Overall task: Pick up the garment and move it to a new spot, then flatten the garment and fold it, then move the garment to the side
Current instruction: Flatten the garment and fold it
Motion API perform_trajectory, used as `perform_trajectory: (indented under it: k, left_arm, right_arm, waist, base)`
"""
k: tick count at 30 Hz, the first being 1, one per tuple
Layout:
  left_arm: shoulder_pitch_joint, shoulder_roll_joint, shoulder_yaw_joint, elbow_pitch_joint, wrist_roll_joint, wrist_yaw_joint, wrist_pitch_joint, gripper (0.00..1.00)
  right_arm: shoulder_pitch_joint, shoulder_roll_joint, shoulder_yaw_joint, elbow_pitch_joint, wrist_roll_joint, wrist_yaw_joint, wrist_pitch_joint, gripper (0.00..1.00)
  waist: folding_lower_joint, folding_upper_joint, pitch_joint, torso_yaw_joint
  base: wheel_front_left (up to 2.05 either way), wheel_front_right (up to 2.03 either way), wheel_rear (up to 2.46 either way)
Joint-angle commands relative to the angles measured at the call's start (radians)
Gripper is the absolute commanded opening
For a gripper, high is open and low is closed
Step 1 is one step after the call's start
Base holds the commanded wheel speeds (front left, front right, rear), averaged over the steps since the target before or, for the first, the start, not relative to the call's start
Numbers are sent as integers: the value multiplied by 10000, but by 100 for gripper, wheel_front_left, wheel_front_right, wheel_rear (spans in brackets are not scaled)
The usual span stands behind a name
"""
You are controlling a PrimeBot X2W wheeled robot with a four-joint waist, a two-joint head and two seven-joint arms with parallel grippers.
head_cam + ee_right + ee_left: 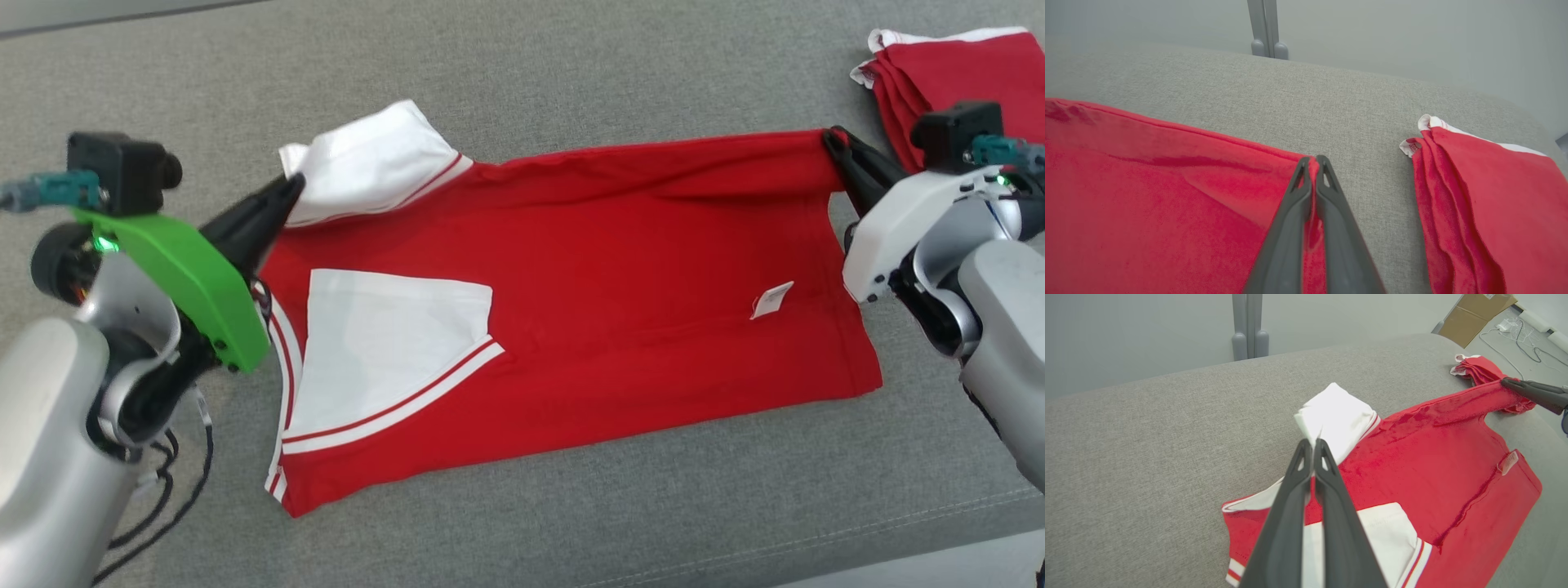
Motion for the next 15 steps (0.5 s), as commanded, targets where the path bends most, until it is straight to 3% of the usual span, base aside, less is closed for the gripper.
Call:
perform_trajectory:
  k: [1, 8, 15]
  left_arm:
    - [522, 104, -3, -271, -40, 97, -129, 0]
    - [2443, 220, 65, -1463, -263, 626, -811, 0]
    - [3577, 2, -1, -1623, -391, 845, -1362, 0]
  right_arm:
    - [408, -81, -189, -171, 95, -20, -94, 0]
    - [1967, -208, -1375, -1162, -278, -20, -185, 0]
    - [3302, 61, -2617, -2103, -785, -21, 97, 0]
  waist:
    - [1, 0, -408, 198]
    - [1, 0, -664, 428]
    - [1, 0, -747, 563]
  base:
    - [0, 0, 0]
    - [0, 0, 0]
    - [0, 0, 0]
